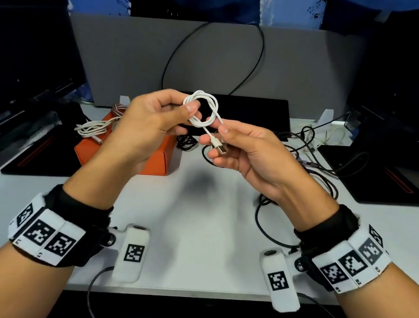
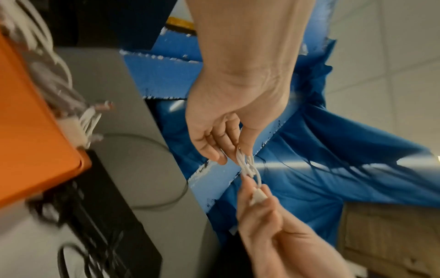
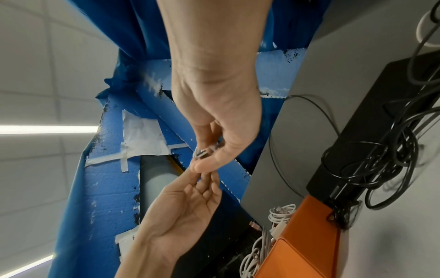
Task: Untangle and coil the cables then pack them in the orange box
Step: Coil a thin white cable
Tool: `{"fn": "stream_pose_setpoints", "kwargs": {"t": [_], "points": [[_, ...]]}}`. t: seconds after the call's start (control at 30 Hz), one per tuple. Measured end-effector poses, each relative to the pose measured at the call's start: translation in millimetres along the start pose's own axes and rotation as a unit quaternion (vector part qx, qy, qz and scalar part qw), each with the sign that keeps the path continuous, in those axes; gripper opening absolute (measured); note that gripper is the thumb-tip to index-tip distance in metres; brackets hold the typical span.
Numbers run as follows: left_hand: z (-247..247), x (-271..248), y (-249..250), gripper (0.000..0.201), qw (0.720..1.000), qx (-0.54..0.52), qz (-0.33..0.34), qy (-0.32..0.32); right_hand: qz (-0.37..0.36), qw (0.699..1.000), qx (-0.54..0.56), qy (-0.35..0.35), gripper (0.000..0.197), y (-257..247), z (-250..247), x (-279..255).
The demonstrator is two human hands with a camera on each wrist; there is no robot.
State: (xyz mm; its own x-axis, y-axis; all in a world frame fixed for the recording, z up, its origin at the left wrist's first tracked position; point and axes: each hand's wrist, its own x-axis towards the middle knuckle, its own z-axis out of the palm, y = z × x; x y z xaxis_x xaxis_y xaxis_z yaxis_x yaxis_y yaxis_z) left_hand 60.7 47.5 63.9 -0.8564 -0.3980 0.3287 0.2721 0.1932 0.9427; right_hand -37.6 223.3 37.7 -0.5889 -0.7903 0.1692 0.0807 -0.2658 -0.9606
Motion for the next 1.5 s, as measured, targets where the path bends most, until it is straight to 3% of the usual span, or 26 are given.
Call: {"fn": "stream_pose_setpoints", "kwargs": {"t": [0.07, 0.17, 0.37, 0.47, 0.53, 0.67, 0.73, 0.87, 0.93, 1.07, 1.27, 1.33, 1.43, 1.5], "points": [[-4, 2, -1, 0.012, 0.998, 0.052, 0.020, 0.011, -0.009, 1.000, -0.005, 0.021, 0.021, 0, -2, 2], [-10, 4, 0, 0.021, 0.998, 0.043, 0.034, -0.001, -0.022, 0.998, -0.033, 0.043, 0.017, 3, -4, 4], [-13, 3, 2, 0.016, 0.990, 0.113, 0.084, 0.008, -0.014, 0.998, -0.064, 0.018, 0.018, 6, 0, 3], [-19, 0, 9, 0.016, 0.951, 0.254, 0.175, 0.026, -0.013, 0.998, -0.063, 0.024, 0.017, 7, 0, 3], [-21, -4, 15, 0.016, 0.928, 0.310, 0.206, -0.021, -0.012, 0.998, -0.064, 0.023, 0.018, 6, -2, 4], [-18, -8, 14, 0.032, 0.871, 0.436, 0.166, -0.155, 0.005, 0.996, -0.086, 0.020, 0.017, 8, -8, 5], [-16, -5, 10, 0.035, 0.864, 0.446, 0.153, -0.179, 0.016, 0.994, -0.106, 0.017, 0.017, 11, -9, 6], [-17, 3, 1, 0.039, 0.871, 0.430, 0.163, -0.170, 0.037, 0.993, -0.110, 0.008, 0.015, 14, -11, 7], [-21, 7, -5, 0.047, 0.862, 0.442, 0.160, -0.187, 0.052, 0.993, -0.104, 0.003, 0.017, 16, -12, 9], [-34, 21, -16, 0.041, 0.843, 0.459, 0.166, -0.227, 0.072, 0.995, -0.075, -0.002, 0.027, 22, -10, 11], [-82, 50, -44, 0.031, 0.856, 0.481, 0.125, -0.142, 0.105, 0.990, -0.097, 0.016, 0.027, 16, -12, 7], [-93, 54, -56, 0.027, 0.843, 0.517, 0.084, -0.126, 0.095, 0.977, -0.190, 0.017, 0.026, 6, -13, 2], [-99, 56, -69, 0.020, 0.779, 0.611, 0.031, -0.136, 0.017, 0.911, -0.411, 0.020, 0.021, -22, -16, -11], [-97, 56, -68, 0.022, 0.742, 0.657, 0.011, -0.133, -0.019, 0.876, -0.480, 0.039, 0.021, -46, -22, -21]]}}
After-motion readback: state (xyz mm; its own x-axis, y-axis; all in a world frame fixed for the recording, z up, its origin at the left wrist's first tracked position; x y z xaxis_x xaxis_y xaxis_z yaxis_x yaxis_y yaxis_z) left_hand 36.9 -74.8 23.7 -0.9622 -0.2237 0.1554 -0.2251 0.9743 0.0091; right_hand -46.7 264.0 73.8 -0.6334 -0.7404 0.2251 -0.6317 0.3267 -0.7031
